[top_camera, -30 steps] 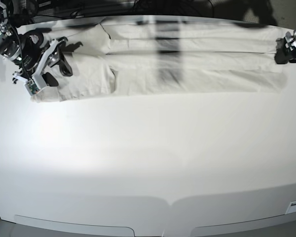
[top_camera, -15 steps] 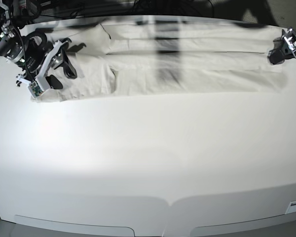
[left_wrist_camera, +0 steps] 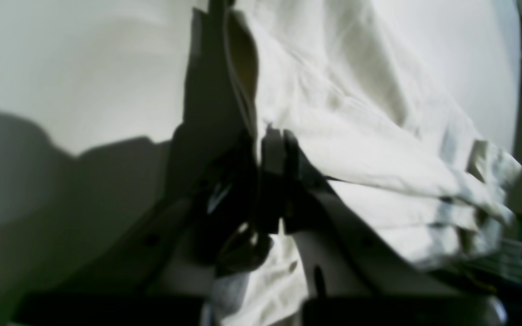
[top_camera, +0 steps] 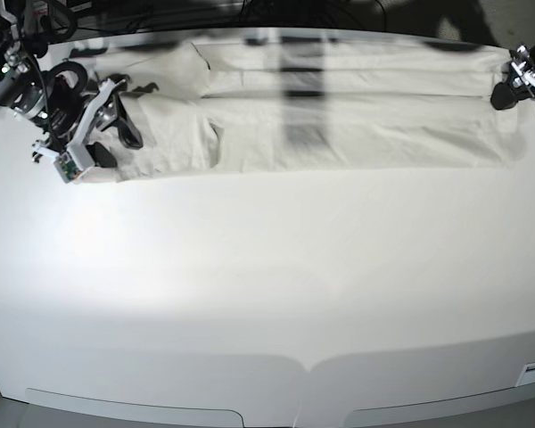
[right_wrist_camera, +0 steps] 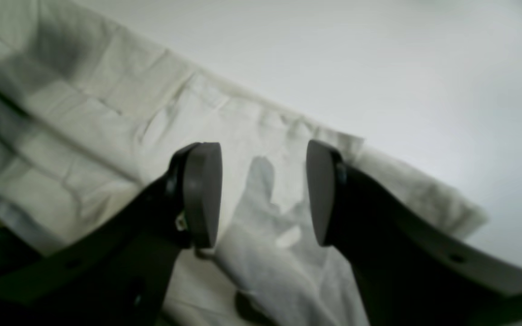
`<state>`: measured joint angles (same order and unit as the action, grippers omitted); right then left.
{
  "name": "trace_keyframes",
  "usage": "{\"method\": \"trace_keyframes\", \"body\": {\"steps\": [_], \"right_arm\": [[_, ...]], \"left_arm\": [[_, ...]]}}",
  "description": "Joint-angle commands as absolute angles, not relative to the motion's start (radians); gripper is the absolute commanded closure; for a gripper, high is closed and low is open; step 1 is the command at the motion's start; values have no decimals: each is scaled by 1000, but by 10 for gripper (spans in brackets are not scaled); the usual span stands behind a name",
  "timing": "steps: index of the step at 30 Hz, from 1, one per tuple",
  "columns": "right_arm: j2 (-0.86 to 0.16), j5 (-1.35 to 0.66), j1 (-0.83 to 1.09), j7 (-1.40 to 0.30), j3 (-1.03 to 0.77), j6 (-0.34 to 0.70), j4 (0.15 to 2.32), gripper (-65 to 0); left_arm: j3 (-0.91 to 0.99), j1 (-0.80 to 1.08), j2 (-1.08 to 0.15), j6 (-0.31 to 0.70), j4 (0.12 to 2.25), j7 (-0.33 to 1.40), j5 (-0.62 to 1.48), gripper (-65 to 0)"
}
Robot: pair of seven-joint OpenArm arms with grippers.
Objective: Fold the T-shirt properly
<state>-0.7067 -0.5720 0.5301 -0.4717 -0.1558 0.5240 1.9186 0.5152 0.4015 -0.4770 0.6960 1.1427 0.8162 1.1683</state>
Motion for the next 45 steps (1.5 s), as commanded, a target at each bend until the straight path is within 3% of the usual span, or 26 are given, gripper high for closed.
{"method": "trace_keyframes", "body": {"steps": [1, 9, 20, 26, 31, 36, 41, 45], "right_arm": [[-717, -583, 526, -449, -145, 522, 1934, -303], [-539, -522, 496, -430, -11, 516, 1934, -303], [-249, -302, 429, -435, 191, 466, 1934, -303], [-125, -175, 427, -434, 247, 464, 1934, -303], [-61, -70, 415, -436, 248, 464, 1934, -303], [-61, -54, 373, -478, 248, 464, 1934, -303], [-61, -54, 323, -507, 248, 464, 1934, -303], [-61, -55, 294, -519, 248, 464, 1934, -303]], "left_arm": [[522, 394, -500, 698, 1151, 794, 1152, 0], [523, 307, -539, 698, 1151, 754, 1020, 0], [523, 297, -711, 698, 1151, 653, 920, 0], [523, 296, -763, 698, 1103, 539, 767, 0], [523, 297, -781, 698, 1103, 619, 952, 0], [523, 300, -757, 698, 1178, 813, 1215, 0], [523, 331, -653, 698, 1321, 910, 1362, 0], [521, 397, -523, 698, 1496, 908, 1361, 0]]}}
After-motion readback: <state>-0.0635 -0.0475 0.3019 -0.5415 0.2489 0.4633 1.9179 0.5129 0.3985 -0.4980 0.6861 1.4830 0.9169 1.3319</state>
